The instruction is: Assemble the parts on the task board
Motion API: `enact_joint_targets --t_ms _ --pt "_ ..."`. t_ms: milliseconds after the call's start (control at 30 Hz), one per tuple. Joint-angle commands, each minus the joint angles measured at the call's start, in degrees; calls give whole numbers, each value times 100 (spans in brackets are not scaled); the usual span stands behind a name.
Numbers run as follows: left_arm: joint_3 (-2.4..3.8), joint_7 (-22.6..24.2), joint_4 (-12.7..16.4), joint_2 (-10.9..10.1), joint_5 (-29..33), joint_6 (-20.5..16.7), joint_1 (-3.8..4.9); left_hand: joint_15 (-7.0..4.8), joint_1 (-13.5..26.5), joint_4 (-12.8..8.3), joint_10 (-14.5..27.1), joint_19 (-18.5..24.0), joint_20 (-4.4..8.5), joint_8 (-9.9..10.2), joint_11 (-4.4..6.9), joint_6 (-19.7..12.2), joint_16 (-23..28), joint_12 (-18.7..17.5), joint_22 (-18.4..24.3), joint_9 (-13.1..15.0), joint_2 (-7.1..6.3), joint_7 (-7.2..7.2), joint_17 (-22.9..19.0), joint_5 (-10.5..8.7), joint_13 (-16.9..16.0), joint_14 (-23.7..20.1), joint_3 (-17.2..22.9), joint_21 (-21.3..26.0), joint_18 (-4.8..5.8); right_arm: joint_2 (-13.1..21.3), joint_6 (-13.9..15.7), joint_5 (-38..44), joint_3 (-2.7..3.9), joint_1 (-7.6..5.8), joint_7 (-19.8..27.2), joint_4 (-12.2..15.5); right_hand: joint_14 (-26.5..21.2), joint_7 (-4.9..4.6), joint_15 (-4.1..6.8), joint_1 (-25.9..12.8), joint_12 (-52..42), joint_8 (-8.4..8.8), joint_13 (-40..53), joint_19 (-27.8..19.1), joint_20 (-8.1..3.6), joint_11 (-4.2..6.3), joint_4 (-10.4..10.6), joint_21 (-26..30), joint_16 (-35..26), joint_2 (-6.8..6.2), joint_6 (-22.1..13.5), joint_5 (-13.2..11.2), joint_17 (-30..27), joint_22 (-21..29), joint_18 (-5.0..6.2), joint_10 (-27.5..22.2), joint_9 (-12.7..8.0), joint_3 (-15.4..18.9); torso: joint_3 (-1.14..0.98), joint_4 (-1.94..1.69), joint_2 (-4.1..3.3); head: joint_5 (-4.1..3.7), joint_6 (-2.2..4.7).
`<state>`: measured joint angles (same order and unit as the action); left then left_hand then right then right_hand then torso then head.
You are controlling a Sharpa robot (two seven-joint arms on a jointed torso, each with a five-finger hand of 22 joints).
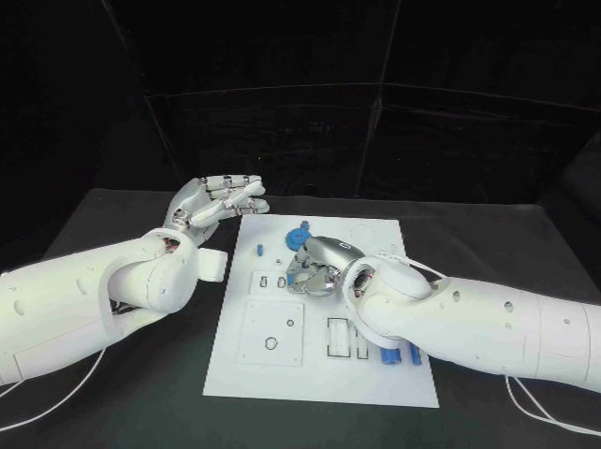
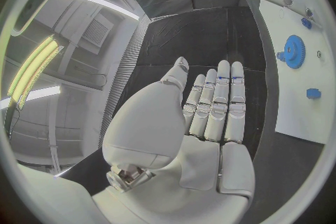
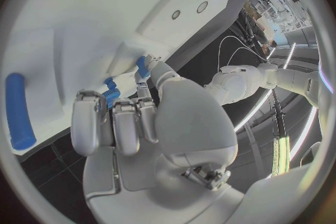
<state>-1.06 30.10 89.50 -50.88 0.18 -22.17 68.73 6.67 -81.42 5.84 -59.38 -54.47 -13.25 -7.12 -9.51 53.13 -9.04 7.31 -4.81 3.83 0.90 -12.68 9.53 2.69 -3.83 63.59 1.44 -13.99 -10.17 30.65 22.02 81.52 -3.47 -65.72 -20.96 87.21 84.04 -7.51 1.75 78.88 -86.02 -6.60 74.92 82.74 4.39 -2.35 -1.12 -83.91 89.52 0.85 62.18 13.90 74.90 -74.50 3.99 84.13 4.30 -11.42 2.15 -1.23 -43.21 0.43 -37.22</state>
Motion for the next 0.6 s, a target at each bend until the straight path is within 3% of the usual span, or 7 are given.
enact_joint_targets --t_ms 33,200,600 --pt "5 17 7 3 10 69 9 17 -45 -44 -23 -54 1 31 -1 30 29 -35 8 -7 19 8 8 27 9 42 -3 25 -39 -12 -110 121 -9 20 -80 -26 563 81 26 -23 39 -20 1070 -8 -20 36 40 -17 -10 30 107 30 1359 3 -84 252 34 -70 -1 13 1 14 -13" --pt "5 13 1 7 10 90 9 17 -45 -46 -23 -55 1 33 -2 29 31 -37 8 -7 19 8 8 27 9 43 -2 25 -39 -30 -117 130 -9 37 -93 -45 562 77 25 -54 45 -10 1066 -11 -20 34 38 -12 -12 2 93 52 1354 11 -82 247 31 -85 -2 18 1 39 -32" --pt "5 4 -9 14 10 126 9 17 -45 -46 -23 -55 1 33 -2 29 31 -37 8 -7 19 8 8 27 9 43 -2 25 -39 -31 -99 265 -10 46 -204 -48 560 74 24 -69 54 -3 1058 -13 -20 32 34 -10 -15 -18 82 53 1346 15 -81 240 29 -91 -2 7 -2 12 -52"
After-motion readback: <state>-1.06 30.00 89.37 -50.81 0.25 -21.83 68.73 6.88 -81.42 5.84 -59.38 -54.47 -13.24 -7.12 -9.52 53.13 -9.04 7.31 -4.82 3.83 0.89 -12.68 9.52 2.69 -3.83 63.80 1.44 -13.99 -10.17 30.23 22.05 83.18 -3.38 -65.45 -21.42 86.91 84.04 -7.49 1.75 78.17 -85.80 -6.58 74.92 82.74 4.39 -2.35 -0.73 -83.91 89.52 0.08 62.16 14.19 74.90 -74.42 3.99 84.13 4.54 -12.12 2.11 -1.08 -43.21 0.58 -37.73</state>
